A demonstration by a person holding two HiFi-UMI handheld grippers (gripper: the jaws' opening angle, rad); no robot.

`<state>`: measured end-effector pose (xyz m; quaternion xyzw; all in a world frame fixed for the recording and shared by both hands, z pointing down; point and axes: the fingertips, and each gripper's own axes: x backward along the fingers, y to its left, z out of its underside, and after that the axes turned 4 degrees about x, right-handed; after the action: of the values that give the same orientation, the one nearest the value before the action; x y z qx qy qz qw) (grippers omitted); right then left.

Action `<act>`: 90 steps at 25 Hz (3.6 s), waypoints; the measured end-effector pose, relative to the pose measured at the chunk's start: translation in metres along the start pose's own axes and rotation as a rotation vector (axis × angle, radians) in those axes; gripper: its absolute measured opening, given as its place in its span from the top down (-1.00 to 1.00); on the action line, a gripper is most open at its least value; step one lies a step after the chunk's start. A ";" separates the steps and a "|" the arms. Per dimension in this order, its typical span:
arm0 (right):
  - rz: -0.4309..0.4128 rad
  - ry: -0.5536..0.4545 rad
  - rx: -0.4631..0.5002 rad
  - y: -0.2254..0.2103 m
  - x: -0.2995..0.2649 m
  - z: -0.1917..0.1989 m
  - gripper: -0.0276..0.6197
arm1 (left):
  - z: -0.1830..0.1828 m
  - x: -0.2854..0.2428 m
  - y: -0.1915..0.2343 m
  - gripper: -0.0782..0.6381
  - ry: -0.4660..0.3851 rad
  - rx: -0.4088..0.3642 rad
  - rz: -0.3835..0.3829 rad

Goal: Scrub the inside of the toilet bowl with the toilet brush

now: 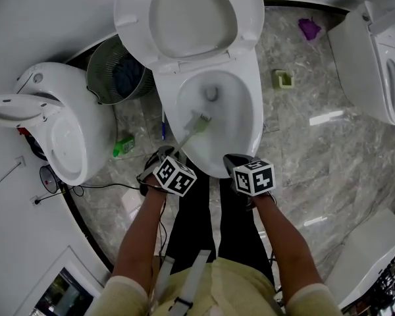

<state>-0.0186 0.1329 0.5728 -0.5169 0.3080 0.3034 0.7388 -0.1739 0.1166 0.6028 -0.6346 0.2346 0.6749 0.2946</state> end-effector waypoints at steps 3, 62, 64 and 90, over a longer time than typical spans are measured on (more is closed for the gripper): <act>0.001 -0.006 -0.019 -0.001 0.001 -0.002 0.87 | -0.004 0.004 0.004 0.55 -0.022 0.037 -0.002; 0.035 -0.097 -0.192 -0.060 0.028 -0.012 0.87 | -0.106 0.007 -0.047 0.55 -0.141 -0.123 0.210; 0.034 -0.092 -0.187 -0.059 0.027 -0.011 0.87 | -0.097 0.008 -0.052 0.55 -0.133 -0.150 0.217; 0.013 0.001 -0.118 -0.030 -0.003 -0.006 0.87 | 0.004 0.011 -0.046 0.55 0.022 -0.252 0.198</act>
<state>0.0021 0.1182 0.5906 -0.5578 0.2931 0.3258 0.7048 -0.1450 0.1536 0.5944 -0.6478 0.2128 0.7175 0.1423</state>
